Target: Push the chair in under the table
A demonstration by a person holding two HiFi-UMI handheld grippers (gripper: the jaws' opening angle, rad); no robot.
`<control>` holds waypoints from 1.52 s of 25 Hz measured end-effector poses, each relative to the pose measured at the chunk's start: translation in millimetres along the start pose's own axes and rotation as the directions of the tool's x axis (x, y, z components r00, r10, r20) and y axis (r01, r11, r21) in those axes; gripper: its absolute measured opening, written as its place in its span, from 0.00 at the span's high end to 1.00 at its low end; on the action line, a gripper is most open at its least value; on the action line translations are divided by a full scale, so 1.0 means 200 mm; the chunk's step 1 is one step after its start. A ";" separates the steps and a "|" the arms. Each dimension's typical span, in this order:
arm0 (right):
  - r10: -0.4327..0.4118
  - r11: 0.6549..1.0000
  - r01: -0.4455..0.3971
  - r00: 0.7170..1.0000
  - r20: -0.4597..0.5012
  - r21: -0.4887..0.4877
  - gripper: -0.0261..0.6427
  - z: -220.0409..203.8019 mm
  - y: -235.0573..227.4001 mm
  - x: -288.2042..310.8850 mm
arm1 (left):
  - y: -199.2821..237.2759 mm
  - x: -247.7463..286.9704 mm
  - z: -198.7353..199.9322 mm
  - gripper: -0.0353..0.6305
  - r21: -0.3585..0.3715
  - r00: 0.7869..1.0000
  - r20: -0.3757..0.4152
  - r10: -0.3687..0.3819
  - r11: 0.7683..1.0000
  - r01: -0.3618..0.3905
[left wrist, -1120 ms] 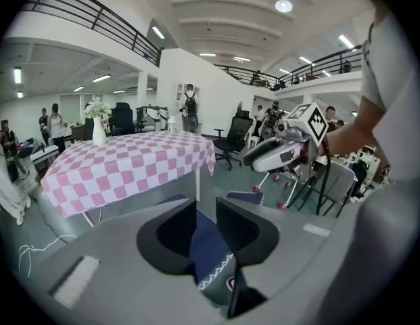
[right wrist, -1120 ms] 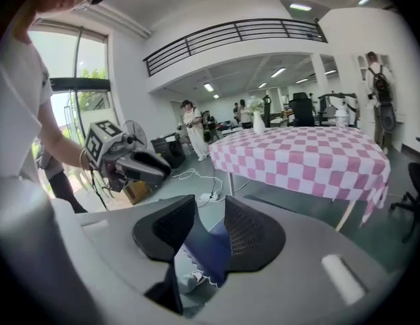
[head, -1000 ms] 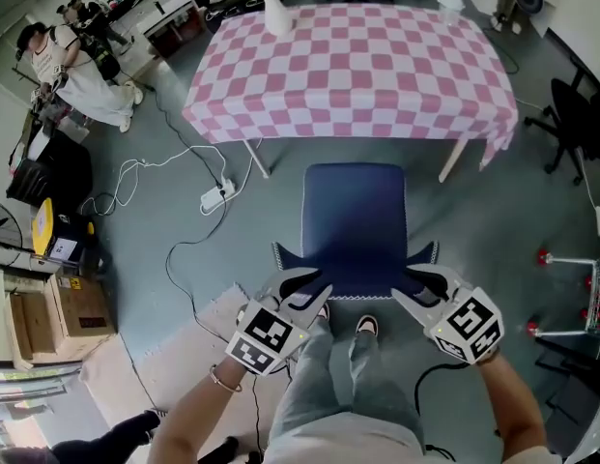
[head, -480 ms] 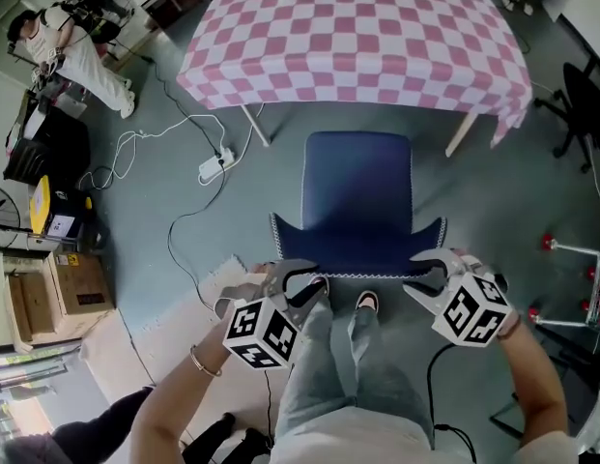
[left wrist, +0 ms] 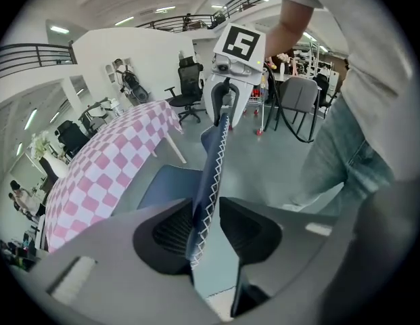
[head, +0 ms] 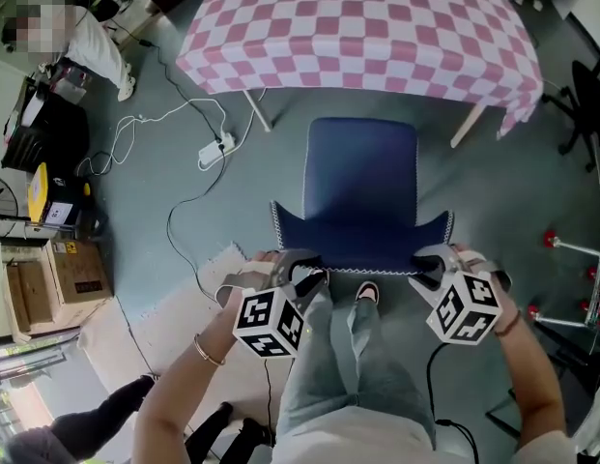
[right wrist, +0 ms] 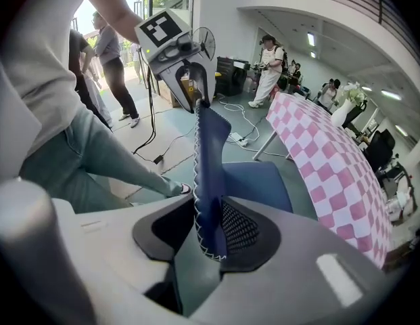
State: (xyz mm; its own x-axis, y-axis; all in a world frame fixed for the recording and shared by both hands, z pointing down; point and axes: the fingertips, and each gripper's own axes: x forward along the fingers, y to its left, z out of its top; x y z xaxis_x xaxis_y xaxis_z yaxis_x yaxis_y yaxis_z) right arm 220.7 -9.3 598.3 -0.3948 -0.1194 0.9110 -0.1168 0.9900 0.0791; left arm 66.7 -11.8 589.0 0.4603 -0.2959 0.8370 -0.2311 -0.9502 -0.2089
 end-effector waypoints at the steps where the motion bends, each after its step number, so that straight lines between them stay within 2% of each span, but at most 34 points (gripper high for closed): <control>1: -0.003 1.000 0.003 1.000 -0.011 0.002 0.77 -0.01 0.00 0.00 | 0.00 0.01 0.00 0.76 0.002 1.000 -0.003 -0.001 1.000 0.001; 5: -0.020 0.999 0.020 1.000 -0.024 0.029 0.77 -0.03 -0.02 0.04 | 0.01 0.06 -0.01 0.74 0.013 1.000 -0.021 -0.013 1.000 0.014; 10: -0.023 0.994 0.025 0.999 -0.026 0.103 0.78 -0.03 -0.02 0.06 | 0.01 0.11 -0.01 0.77 -0.040 0.998 -0.026 -0.049 0.998 0.048; 14: -0.051 0.984 0.050 0.999 0.003 0.169 0.80 -0.03 -0.03 0.07 | 0.00 0.11 -0.01 0.78 -0.043 0.998 -0.044 -0.051 0.998 0.049; 25: -0.095 0.970 0.095 0.995 -0.008 0.223 0.80 -0.04 -0.08 0.05 | 0.05 0.11 0.02 0.79 -0.027 0.999 -0.030 -0.031 0.999 0.030; 32: -0.100 0.966 0.100 0.995 -0.013 0.237 0.80 -0.05 -0.10 0.05 | 0.06 0.14 0.04 0.79 -0.034 0.998 -0.032 -0.058 0.998 0.057; 36: -0.148 0.958 0.148 0.989 -0.018 0.245 0.80 -0.04 -0.20 0.07 | 0.15 0.16 0.03 0.79 -0.040 0.999 -0.050 -0.012 0.999 0.010; 38: -0.137 0.961 0.138 0.990 -0.022 0.241 0.80 -0.03 -0.26 0.08 | 0.21 0.18 0.03 0.79 -0.050 0.998 -0.056 -0.015 0.999 0.012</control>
State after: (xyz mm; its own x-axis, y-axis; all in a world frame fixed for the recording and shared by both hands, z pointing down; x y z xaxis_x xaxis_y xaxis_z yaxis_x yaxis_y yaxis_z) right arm 225.8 -62.5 611.8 -0.3547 -0.2519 0.9004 -0.3867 0.9163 0.1040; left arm 78.1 -63.2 607.8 0.4146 -0.2759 0.8672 -0.2686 -0.9476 -0.1731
